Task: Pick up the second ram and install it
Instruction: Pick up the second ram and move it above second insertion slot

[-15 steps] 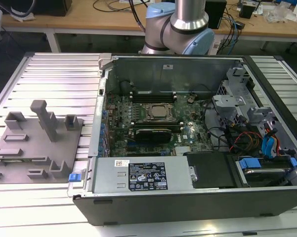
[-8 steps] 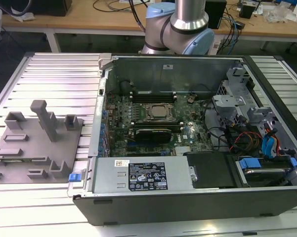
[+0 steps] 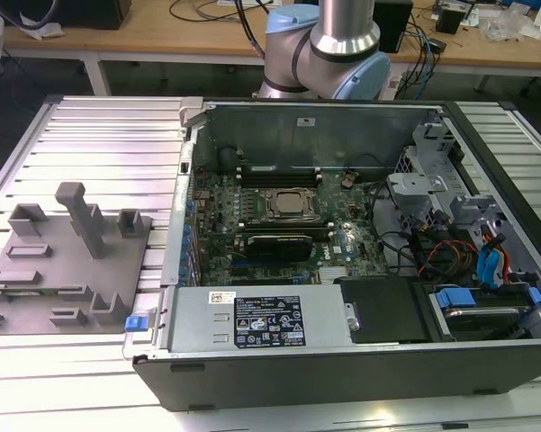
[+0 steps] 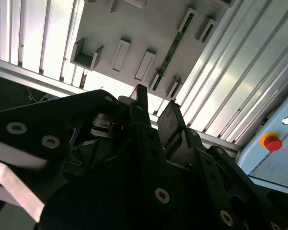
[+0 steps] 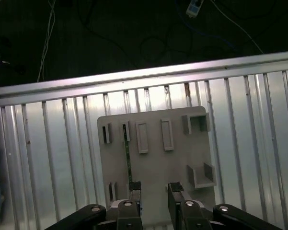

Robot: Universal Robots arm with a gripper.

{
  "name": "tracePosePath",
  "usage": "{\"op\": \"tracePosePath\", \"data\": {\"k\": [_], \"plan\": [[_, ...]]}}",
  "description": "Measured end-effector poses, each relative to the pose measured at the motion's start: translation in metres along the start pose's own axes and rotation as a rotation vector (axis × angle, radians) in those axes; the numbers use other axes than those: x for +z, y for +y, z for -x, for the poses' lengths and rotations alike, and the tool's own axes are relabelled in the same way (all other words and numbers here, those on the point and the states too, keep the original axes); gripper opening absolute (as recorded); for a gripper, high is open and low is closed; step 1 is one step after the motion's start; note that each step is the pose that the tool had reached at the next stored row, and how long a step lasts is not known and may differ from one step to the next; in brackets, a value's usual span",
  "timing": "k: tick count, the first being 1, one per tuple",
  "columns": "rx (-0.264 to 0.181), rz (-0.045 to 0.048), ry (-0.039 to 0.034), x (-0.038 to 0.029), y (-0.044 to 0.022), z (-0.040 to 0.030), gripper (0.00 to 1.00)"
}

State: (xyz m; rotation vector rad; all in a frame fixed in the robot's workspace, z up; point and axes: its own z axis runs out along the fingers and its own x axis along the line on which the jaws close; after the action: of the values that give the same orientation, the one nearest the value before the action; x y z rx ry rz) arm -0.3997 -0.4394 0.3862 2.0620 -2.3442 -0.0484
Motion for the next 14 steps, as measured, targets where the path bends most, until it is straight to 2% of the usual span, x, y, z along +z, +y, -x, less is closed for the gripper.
{"op": "tracePosePath", "data": {"k": [3,14], "plan": [[0.0,0.0,0.0001,0.0008,-0.0001,0.0001,0.36],[0.0,0.0,0.0002,0.0112,-0.0004,-0.0001,0.36]]}}
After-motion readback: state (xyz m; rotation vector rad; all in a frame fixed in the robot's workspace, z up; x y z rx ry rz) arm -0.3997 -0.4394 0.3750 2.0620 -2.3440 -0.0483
